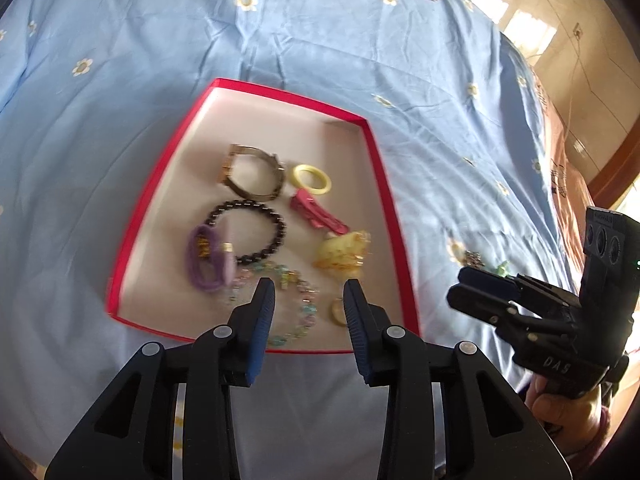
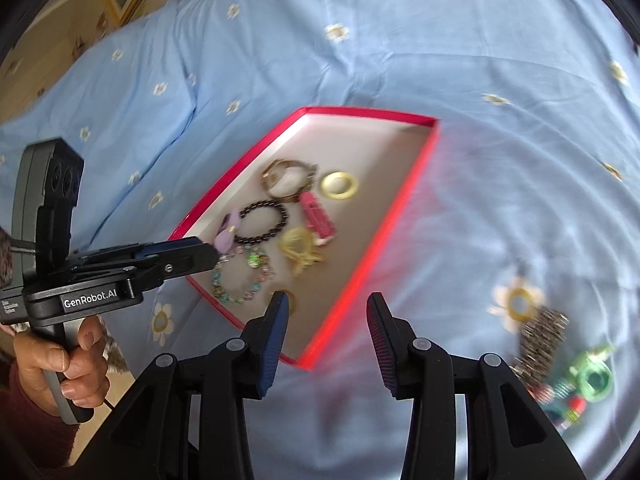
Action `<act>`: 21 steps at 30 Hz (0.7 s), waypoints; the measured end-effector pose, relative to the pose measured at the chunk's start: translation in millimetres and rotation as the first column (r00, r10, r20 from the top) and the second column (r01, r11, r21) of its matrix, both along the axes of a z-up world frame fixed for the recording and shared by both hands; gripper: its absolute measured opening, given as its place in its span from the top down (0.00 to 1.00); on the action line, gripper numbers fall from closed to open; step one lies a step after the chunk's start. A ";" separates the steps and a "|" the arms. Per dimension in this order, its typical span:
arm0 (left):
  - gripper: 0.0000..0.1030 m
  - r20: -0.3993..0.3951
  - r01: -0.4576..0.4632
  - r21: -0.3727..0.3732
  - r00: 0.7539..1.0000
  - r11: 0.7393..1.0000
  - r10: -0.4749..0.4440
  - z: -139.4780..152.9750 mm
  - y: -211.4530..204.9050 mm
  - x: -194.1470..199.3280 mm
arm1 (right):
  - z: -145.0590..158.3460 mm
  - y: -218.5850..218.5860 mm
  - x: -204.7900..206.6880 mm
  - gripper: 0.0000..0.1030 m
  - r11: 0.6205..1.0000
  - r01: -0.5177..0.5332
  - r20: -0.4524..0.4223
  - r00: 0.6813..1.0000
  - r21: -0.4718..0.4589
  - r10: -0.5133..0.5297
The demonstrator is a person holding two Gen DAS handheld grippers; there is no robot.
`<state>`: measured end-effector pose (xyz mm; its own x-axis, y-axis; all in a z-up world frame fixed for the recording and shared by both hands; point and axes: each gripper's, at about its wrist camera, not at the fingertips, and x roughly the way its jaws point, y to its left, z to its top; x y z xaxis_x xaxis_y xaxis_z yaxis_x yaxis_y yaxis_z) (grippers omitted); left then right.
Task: Organize jewelry
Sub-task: 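Move both tools back over the remaining jewelry pile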
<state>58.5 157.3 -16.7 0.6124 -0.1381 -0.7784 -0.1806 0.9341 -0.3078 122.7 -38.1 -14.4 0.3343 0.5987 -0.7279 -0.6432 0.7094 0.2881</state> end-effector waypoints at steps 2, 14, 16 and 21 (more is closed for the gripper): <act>0.65 0.001 0.017 -0.002 1.000 1.000 -0.017 1.4 -8.0 1.7 | 0.6 -15.5 -0.2 0.59 0.999 0.032 0.001 0.999 0.006 -0.032; 0.61 -0.004 0.128 -0.004 0.992 0.992 -0.128 5.8 -57.9 15.8 | 2.2 -114.3 3.0 0.58 0.969 0.243 -0.015 0.970 0.044 -0.243; 0.60 -0.010 0.148 -0.004 0.989 0.989 -0.148 4.8 -67.1 18.9 | 0.7 -125.0 1.9 0.57 0.962 0.270 -0.017 0.963 0.046 -0.269; 0.60 -0.020 0.190 -0.007 0.981 0.982 -0.190 3.1 -88.1 23.6 | -3.4 -154.9 1.6 0.57 0.942 0.332 -0.029 0.943 0.050 -0.331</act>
